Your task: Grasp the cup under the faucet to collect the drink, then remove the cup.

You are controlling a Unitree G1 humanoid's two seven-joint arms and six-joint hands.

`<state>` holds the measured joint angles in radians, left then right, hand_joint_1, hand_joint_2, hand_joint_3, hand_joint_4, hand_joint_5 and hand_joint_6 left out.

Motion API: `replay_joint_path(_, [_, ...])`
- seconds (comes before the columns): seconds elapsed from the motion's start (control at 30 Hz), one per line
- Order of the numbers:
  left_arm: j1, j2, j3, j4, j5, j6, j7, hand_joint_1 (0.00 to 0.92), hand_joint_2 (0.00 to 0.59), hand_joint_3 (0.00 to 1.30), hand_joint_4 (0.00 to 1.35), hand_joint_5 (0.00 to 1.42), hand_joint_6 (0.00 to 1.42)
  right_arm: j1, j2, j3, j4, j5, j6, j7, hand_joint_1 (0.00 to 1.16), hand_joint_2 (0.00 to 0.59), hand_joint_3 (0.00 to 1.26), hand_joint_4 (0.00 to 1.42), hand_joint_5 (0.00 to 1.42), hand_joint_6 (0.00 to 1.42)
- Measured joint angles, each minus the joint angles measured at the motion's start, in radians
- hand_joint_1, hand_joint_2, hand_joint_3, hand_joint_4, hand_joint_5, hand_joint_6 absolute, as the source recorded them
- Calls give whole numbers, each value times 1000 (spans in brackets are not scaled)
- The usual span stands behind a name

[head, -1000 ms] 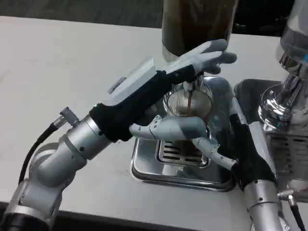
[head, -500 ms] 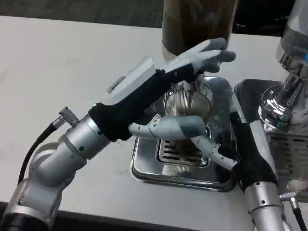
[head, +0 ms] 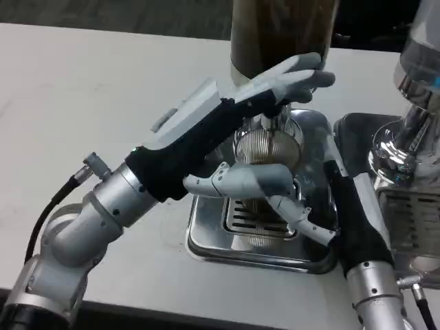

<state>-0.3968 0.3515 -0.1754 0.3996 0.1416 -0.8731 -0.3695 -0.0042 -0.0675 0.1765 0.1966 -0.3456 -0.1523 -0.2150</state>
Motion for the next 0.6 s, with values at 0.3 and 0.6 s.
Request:
replay_joint_path(0.3, [7, 0, 23, -21, 29, 0, 37, 0, 115, 90, 0, 137, 77, -14, 14, 7, 13, 2, 0, 16, 653, 210, 0, 0, 0, 0])
replay_joint_path(0.6, [36, 13, 134, -110, 47, -2, 142, 0, 124, 45, 0, 59, 0, -23, 15, 3, 36, 15, -2, 17, 646, 212, 0, 0, 0, 0])
